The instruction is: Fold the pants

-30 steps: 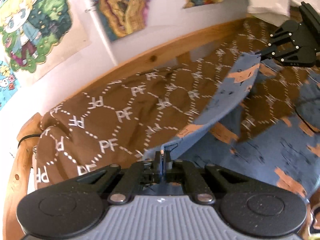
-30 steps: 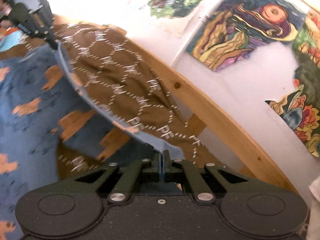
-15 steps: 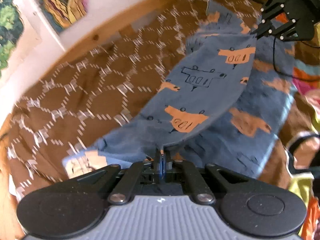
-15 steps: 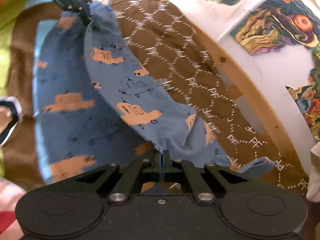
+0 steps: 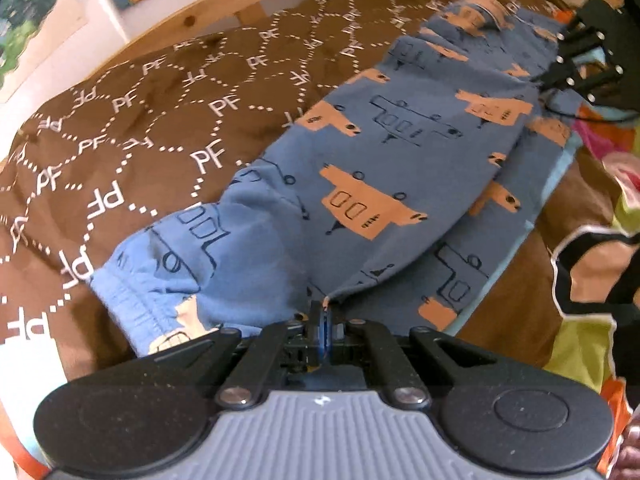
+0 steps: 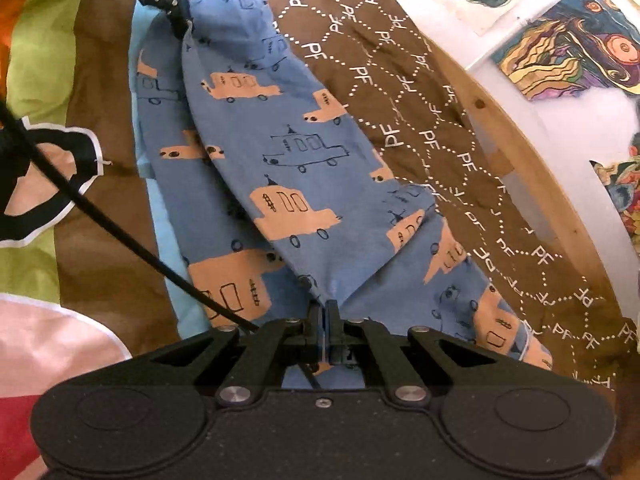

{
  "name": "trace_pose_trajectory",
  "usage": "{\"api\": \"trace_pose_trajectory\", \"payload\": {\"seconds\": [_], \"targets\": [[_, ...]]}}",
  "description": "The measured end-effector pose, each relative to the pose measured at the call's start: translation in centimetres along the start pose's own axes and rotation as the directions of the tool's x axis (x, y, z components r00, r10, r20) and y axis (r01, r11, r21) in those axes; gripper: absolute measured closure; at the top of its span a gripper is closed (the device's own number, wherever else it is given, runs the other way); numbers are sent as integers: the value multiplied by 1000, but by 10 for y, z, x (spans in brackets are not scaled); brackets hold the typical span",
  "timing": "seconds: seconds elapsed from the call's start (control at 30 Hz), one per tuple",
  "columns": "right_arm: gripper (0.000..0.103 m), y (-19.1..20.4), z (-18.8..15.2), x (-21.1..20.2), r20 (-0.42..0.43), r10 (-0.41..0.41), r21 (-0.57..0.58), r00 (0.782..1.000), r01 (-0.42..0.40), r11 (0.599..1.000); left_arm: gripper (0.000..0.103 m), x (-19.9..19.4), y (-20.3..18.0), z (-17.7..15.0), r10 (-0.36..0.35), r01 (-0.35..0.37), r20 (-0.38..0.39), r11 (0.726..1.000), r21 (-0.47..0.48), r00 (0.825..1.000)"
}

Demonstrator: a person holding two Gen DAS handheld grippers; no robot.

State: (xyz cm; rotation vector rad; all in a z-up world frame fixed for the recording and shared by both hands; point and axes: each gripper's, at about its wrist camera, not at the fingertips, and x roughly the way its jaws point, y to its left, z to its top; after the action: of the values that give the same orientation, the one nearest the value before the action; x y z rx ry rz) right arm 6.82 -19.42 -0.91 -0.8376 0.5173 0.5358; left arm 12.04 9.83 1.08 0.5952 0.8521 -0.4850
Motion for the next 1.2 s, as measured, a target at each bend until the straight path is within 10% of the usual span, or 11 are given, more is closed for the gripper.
{"api": "trace_pose_trajectory", "payload": {"seconds": [0.93, 1.03, 1.2], "targets": [[103, 20, -11, -16, -63, 89, -12, 994, -90, 996, 96, 5, -17, -15, -23, 24, -27, 1000, 14, 999], [91, 21, -12, -15, -67, 90, 13, 994, -90, 996, 66, 1, -18, -13, -71, 70, -24, 997, -11, 997], [37, 0, -21, -29, -53, 57, 181, 997, -46, 982, 30, -17, -28, -6, -111, 113, 31, 992, -51, 993]]}}
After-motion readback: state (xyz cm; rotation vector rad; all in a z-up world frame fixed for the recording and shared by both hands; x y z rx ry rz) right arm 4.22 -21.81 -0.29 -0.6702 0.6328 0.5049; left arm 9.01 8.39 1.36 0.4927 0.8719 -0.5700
